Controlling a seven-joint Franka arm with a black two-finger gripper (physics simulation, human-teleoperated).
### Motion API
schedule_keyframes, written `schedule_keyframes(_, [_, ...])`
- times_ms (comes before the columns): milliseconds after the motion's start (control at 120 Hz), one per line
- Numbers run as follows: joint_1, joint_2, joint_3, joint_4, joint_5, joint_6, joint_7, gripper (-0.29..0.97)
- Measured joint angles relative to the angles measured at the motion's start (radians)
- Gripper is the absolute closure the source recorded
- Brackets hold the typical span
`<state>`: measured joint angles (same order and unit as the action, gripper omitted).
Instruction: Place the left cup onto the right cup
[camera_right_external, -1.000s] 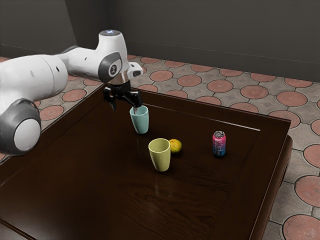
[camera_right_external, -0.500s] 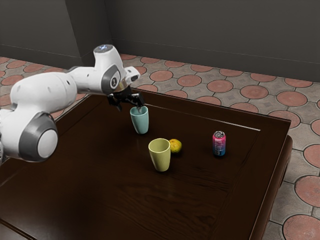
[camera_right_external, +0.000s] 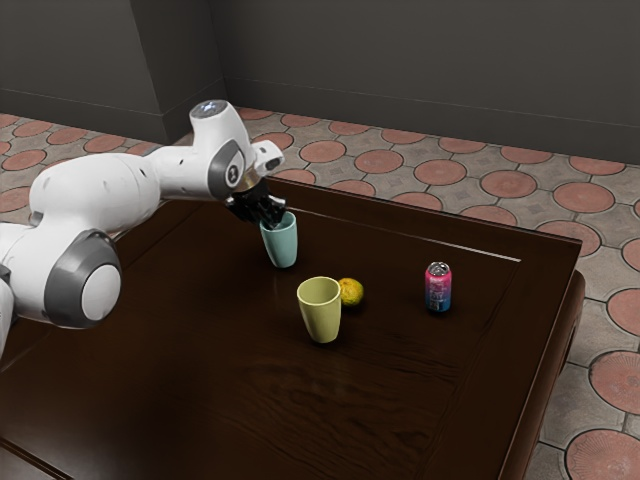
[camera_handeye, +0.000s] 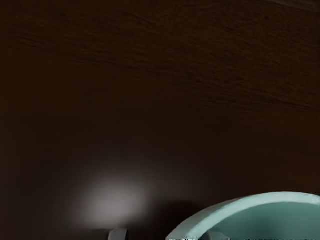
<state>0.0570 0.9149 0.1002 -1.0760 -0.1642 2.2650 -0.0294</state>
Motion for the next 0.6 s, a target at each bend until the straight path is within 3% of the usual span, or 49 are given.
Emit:
schedule_keyframes(208, [-0.011, -0.018, -0.018, -0.013, 0.001, -0.002, 0.004, 0.73])
schedule_keyframes(375, [-0.018, -0.132, -0.019, -0.127, 0.003, -0.007, -0.003, 0.77])
schedule_keyframes(492, [-0.063, -0.321, -0.018, -0.308, 0.031, -0.016, -0.030, 0.78])
schedule_keyframes(600, [-0.122, -0.502, -0.022, -0.419, 0.102, -0.084, -0.087, 0.78])
